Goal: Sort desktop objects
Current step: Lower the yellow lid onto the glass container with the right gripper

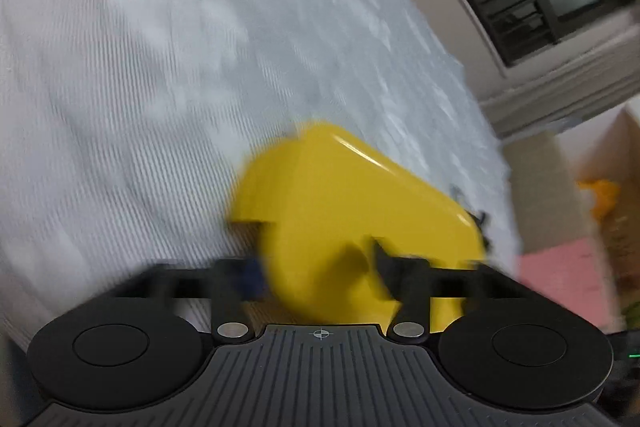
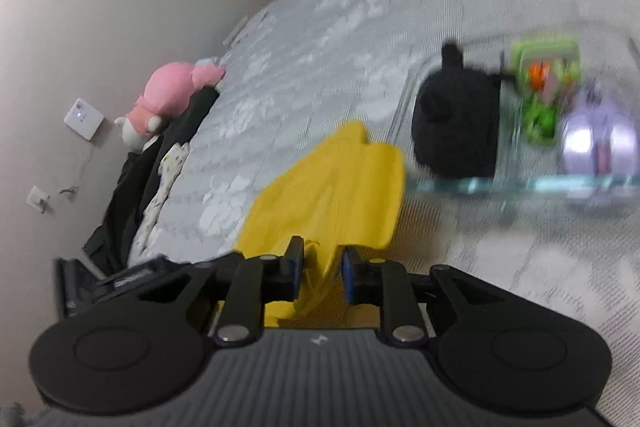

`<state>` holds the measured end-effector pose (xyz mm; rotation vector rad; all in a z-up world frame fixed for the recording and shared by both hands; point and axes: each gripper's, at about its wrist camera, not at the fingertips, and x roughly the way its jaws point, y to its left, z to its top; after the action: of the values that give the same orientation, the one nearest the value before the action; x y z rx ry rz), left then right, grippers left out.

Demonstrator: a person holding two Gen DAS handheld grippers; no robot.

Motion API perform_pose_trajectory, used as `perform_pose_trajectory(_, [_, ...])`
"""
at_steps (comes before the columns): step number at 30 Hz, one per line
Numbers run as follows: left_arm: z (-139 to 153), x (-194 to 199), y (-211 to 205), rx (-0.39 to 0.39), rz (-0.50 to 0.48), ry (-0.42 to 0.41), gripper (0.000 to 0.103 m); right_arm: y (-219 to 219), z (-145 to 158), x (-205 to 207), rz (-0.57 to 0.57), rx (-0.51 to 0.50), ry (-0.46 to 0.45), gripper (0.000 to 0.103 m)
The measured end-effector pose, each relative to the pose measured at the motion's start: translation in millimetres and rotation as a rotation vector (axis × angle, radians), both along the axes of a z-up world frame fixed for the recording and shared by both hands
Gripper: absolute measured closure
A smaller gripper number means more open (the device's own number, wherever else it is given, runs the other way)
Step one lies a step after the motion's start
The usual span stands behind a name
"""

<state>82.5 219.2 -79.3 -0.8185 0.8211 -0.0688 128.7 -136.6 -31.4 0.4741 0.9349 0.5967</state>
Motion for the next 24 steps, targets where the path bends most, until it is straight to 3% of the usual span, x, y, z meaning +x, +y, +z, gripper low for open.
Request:
perform_pose_trajectory(4, [35,9,-23,0.098,-0.031,-0.078,0.063,-13,20,5,-0.003,0.019,-0.073,0.08])
perform_pose_trajectory(8, [77,41,-81,0.24,-0.119,-0.179,0.06,-54,44,12,-0.08,0.043,-0.154,0.079])
perform_pose_trajectory(12, [77,90,-146,0.27,-0.249,-0.158,0.058,-112,44,23,-0.202,0.04,-0.147,0.079])
perform_pose_trajectory(14, [66,102,-177,0.303,-0.285,-0.126,0.058,-135,32,27,-0.265,-0.013,-0.117,0.08])
perform_pose_trajectory(16, [57,104,-198,0.335,-0.312,-0.106,0.057,-149,15,29,-0.292,-0.054,-0.078,0.076])
perform_pose_trajectory(19, [53,96,-207,0.372,-0.312,-0.095,0.047,-165,1,26,-0.261,0.046,-0.046,0.07])
perform_pose_trajectory(21, [55,95,-203,0.376,-0.304,-0.084,0.035,-166,6,27,-0.227,0.038,-0.045,0.06])
perform_pose_trajectory(23, [64,94,-193,0.382,-0.275,-0.094,0.024,-168,10,25,-0.194,0.023,-0.03,0.041])
perform_pose_trajectory(24, [69,92,-187,0.394,-0.254,-0.104,0.02,-170,10,23,-0.177,0.036,-0.017,0.038])
